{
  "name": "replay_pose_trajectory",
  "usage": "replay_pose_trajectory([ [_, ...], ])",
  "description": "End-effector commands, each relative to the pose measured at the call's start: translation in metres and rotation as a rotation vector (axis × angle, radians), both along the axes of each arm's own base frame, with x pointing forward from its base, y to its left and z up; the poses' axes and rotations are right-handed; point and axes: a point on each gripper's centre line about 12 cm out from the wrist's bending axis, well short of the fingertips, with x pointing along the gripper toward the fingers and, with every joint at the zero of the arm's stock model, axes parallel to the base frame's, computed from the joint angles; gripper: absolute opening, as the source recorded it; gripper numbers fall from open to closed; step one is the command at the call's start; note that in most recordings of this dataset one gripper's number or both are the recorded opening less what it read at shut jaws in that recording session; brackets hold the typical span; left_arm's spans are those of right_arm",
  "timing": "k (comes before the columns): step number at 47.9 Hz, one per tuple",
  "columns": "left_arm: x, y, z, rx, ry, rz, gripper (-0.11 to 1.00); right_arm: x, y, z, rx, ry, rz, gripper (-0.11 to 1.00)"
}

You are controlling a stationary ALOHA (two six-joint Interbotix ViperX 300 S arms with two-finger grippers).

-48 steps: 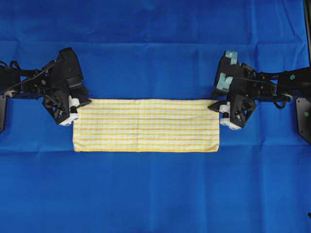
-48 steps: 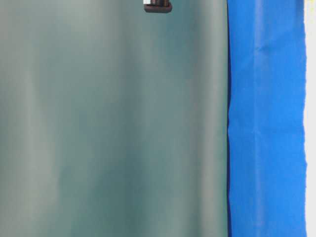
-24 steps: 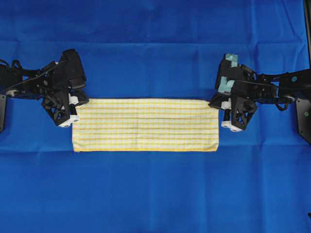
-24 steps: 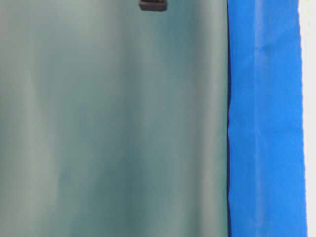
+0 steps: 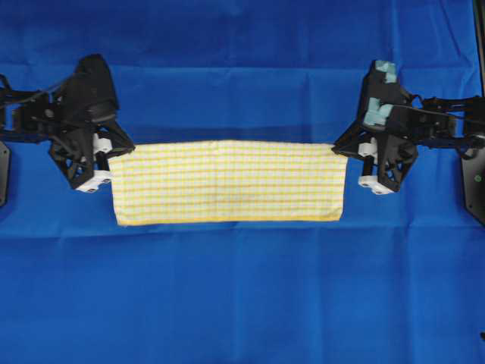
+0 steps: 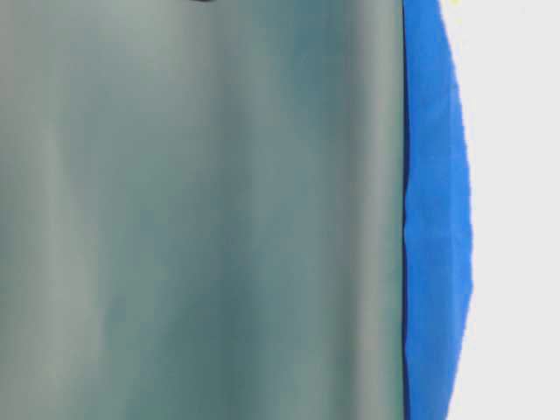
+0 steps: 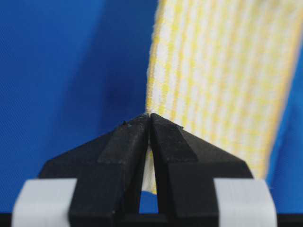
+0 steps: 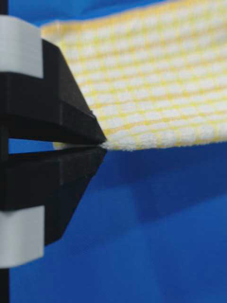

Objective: Fold the yellow towel.
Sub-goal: 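Lift the strip and rotate it vertical, right gripper up, left down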

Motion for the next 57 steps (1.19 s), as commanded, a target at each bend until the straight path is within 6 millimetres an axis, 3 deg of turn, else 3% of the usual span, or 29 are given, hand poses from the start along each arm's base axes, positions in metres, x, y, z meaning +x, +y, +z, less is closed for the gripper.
replay_pose_trajectory([
  [1, 0.0, 0.0, 0.011, 0.006, -0.044, 0.002, 0.02, 0.003, -0.001, 0.018, -0.018, -0.052, 0.007, 0.02],
  [18, -0.002, -0.012, 0.015, -0.01, -0.081, -0.02, 0.02, 0.009, -0.005, 0.026, -0.039, -0.081, 0.007, 0.02],
  [43, 0.043, -0.072, 0.04, -0.052, -0.378, -0.191, 0.02, 0.039, -0.094, 0.04, -0.136, -0.126, -0.196, 0.02],
  [57, 0.098, -0.093, 0.047, -0.059, -0.391, -0.229, 0.02, 0.049, -0.136, 0.048, -0.166, -0.141, -0.279, 0.02],
])
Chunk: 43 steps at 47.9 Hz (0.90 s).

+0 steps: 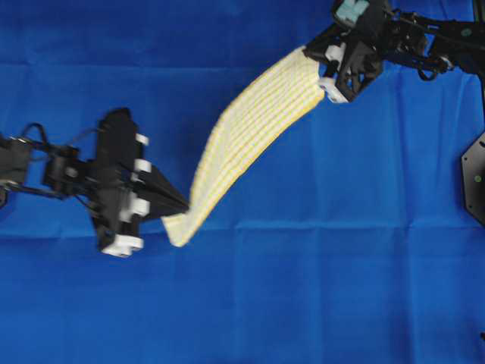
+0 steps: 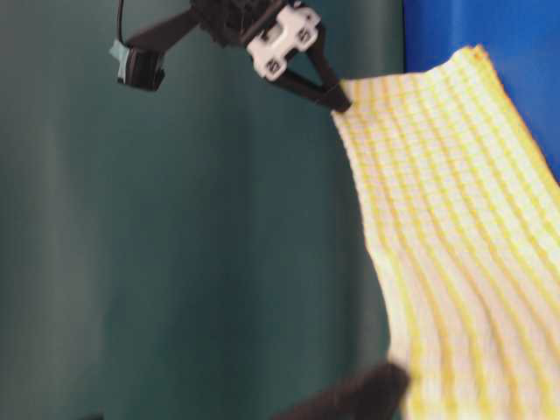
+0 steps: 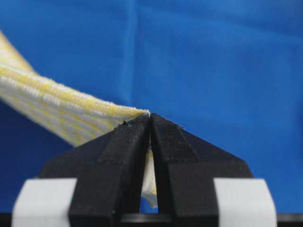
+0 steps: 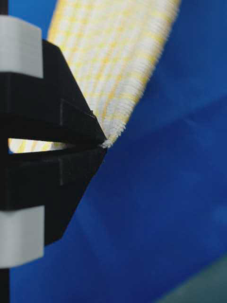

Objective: Fold the yellow towel.
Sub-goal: 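Lift the strip and rotate it vertical, right gripper up, left down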

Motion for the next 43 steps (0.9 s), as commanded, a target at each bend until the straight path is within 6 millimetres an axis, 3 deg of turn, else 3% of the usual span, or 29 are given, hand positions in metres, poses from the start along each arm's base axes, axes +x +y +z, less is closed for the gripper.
replay_pose_trajectory([
  [1, 0.024, -0.009, 0.015, -0.006, -0.049, -0.014, 0.02, 0.006, -0.013, 0.016, -0.03, -0.045, -0.02, 0.02],
  [29, 0.131, -0.038, 0.045, -0.015, -0.164, -0.044, 0.02, 0.016, -0.047, 0.028, -0.099, -0.077, -0.057, 0.02],
  [43, 0.156, -0.041, 0.044, 0.002, -0.137, -0.05, 0.02, 0.016, -0.048, 0.028, -0.102, -0.077, -0.057, 0.02],
])
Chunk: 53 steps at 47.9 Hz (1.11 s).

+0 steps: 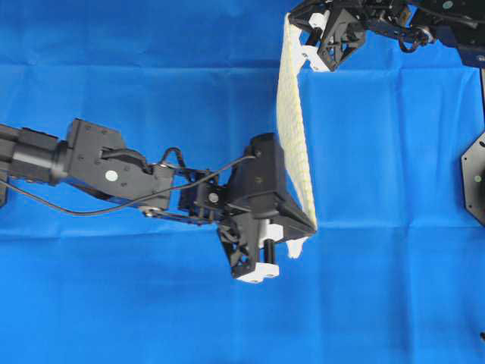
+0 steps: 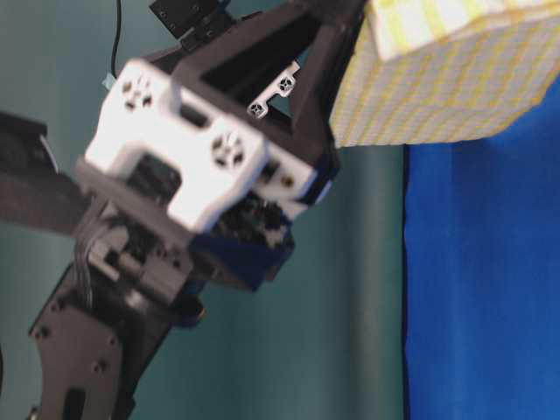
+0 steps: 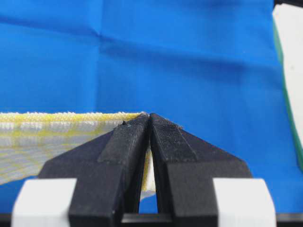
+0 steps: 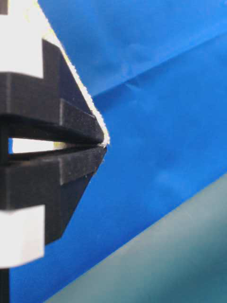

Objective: Fold the yellow towel.
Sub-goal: 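Lift the strip and rotate it vertical, right gripper up, left down, then lay the strip vertically on the table and open both grippers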

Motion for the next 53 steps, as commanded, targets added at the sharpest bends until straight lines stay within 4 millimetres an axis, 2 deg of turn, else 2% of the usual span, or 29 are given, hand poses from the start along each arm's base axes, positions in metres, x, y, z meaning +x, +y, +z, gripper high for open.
replay_pose_trajectory([
  [1, 0.005, -0.01, 0.023, -0.003, -0.056, -0.022, 0.02, 0.0, -0.014, 0.016, -0.033, -0.045, -0.028, 0.02],
  [17, 0.003, -0.012, 0.018, -0.002, -0.043, -0.026, 0.02, 0.0, -0.013, 0.016, -0.034, -0.044, -0.025, 0.02],
  [26, -0.009, -0.013, 0.009, 0.002, -0.022, -0.031, 0.02, 0.005, -0.011, 0.015, -0.032, -0.044, -0.015, 0.02],
  [40, -0.041, -0.013, -0.006, -0.002, -0.054, -0.04, 0.02, 0.038, -0.007, 0.012, -0.033, -0.039, 0.04, 0.02],
  [53, -0.072, -0.008, -0.027, -0.001, -0.006, -0.038, 0.02, 0.07, -0.006, 0.001, -0.023, -0.011, 0.079, 0.02],
])
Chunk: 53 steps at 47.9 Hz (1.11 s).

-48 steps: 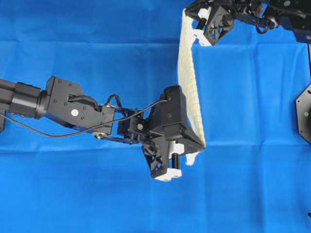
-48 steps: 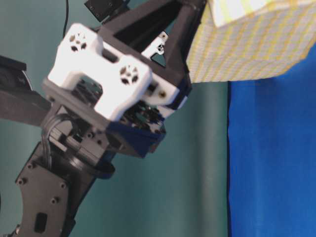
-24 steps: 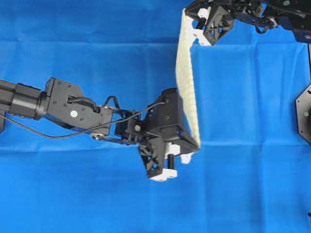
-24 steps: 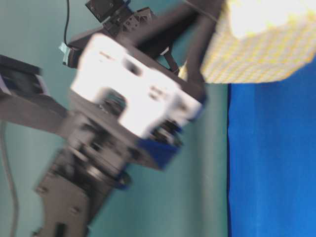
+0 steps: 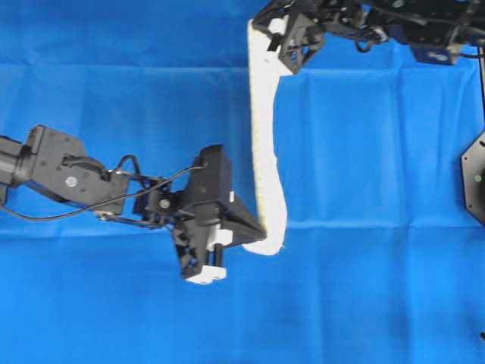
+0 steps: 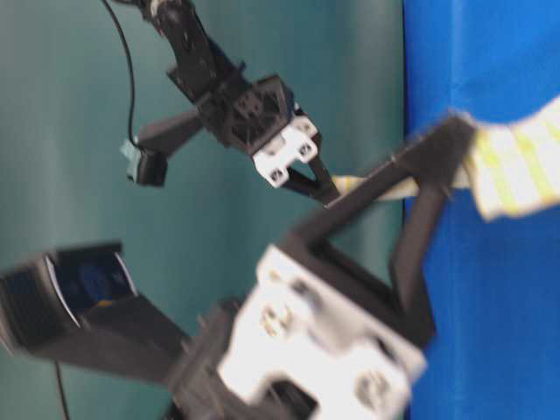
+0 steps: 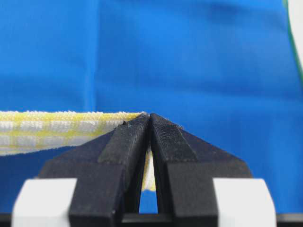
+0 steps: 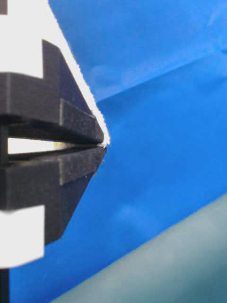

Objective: Fold the yellow towel.
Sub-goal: 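Lay the strip vertically on the table and open both grippers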

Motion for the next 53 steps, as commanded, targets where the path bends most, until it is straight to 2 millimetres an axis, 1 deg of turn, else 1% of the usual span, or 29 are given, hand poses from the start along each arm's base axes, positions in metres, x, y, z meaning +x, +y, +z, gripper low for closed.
replay_pose_trajectory([
  [1, -0.008, -0.008, 0.013, -0.008, -0.036, -0.02, 0.02, 0.01, -0.004, 0.014, -0.023, -0.03, 0.005, 0.02],
  [9, -0.016, -0.003, -0.001, -0.003, 0.001, -0.012, 0.02, 0.021, -0.002, 0.01, -0.031, -0.01, 0.029, 0.02],
  [19, -0.014, 0.004, -0.014, 0.003, 0.032, 0.005, 0.02, 0.024, 0.0, 0.005, -0.027, 0.001, 0.038, 0.02],
  [28, -0.016, 0.008, -0.02, 0.006, 0.047, 0.016, 0.02, 0.026, 0.002, -0.007, -0.013, 0.029, 0.044, 0.02],
  [36, -0.021, 0.011, -0.027, 0.01, 0.068, 0.02, 0.02, 0.03, 0.004, -0.018, -0.005, 0.045, 0.052, 0.02],
  [42, -0.023, 0.014, -0.03, 0.004, 0.08, 0.032, 0.04, 0.031, 0.004, -0.021, -0.004, 0.046, 0.054, 0.03],
  [44, -0.023, 0.016, -0.03, 0.003, 0.081, 0.036, 0.08, 0.031, 0.005, -0.021, -0.004, 0.046, 0.055, 0.04],
  [47, -0.023, 0.017, -0.029, 0.003, 0.082, 0.038, 0.22, 0.031, 0.005, -0.02, -0.004, 0.045, 0.055, 0.13],
  [49, -0.024, 0.017, -0.029, 0.003, 0.087, 0.04, 0.34, 0.032, 0.006, -0.02, -0.005, 0.043, 0.057, 0.23],
  [50, -0.024, 0.017, -0.029, 0.005, 0.091, 0.039, 0.41, 0.032, 0.006, -0.02, -0.006, 0.044, 0.059, 0.31],
  [53, -0.026, 0.018, -0.026, 0.009, 0.103, 0.036, 0.58, 0.032, 0.008, -0.019, -0.011, 0.046, 0.066, 0.49],
])
